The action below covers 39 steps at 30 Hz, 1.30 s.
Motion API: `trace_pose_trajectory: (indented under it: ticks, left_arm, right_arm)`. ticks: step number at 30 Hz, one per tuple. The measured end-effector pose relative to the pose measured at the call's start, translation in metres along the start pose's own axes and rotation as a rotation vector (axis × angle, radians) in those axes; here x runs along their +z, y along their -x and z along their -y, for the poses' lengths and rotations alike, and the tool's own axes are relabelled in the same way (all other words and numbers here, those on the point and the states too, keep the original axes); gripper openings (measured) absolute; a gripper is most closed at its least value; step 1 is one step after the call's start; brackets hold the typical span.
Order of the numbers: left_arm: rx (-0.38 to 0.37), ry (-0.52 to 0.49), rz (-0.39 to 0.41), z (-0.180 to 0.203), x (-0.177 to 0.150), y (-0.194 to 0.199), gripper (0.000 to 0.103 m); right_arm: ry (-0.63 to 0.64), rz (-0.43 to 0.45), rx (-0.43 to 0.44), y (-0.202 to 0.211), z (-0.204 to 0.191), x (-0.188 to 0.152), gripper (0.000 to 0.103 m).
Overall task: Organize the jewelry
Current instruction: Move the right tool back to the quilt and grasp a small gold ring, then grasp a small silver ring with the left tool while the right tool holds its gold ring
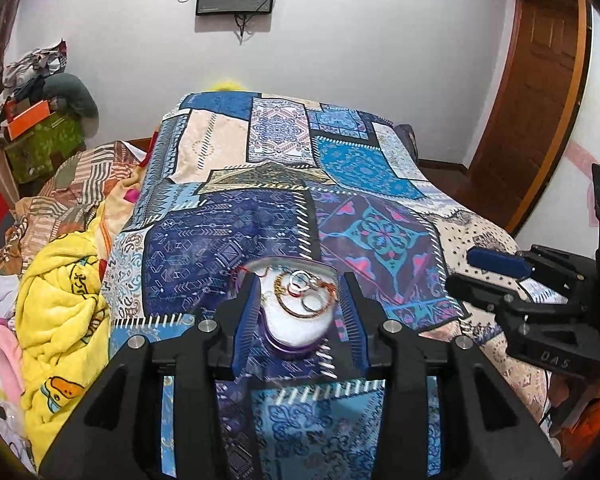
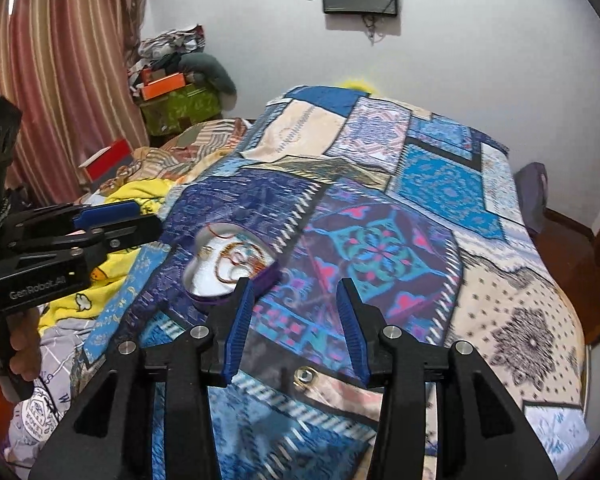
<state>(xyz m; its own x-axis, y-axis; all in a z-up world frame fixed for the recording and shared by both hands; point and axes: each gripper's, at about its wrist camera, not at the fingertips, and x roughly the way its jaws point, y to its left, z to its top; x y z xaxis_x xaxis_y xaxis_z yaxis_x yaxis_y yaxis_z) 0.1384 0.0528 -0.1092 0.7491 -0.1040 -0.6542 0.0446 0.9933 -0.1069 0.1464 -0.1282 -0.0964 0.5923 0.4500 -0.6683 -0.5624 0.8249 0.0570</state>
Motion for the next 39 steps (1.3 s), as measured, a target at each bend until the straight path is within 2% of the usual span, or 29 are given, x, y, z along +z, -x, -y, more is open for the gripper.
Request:
trace_pose_trajectory:
  ticks: [6, 12, 18, 21, 28, 31, 35, 39]
  left_arm:
    - [-0.015, -0.03, -0.022, 0.015, -0.009, 0.003, 0.044]
    - [-0.046, -0.032, -0.066, 0.027, -0.019, -0.007, 0.045]
    - [-0.066, -0.02, -0.123, 0.034, -0.033, -0.026, 0.045]
    - [-0.065, -0.011, -0.148, 0.033, -0.041, -0.034, 0.045]
    - [-0.049, -0.003, -0.172, 0.027, -0.05, -0.041, 0.045]
    - [-0.047, 0.002, -0.173, 0.023, -0.051, -0.042, 0.045]
    - [-0.051, 0.006, -0.166, 0.022, -0.05, -0.04, 0.045]
    - [-0.056, -0.002, -0.164, 0.025, -0.049, -0.041, 0.045]
  right_arm:
    - [-0.063, -0.023, -0.043, 0.008, 0.026, -0.016, 0.043]
    - [-0.104, -0.091, -0.054, 0.004, 0.044, -0.037, 0.043]
    - [-0.125, -0.164, -0.011, -0.011, 0.046, -0.055, 0.043]
    - [-0.137, -0.201, 0.038, -0.023, 0.041, -0.06, 0.043]
    - [-0.092, -0.248, 0.088, -0.047, 0.019, -0.067, 0.042]
    - [-0.071, -0.253, 0.101, -0.055, 0.012, -0.07, 0.026]
    - [-0.07, -0.243, 0.082, -0.06, 0.011, -0.074, 0.012]
    - [-0.097, -0.233, 0.085, -0.06, 0.016, -0.073, 0.007]
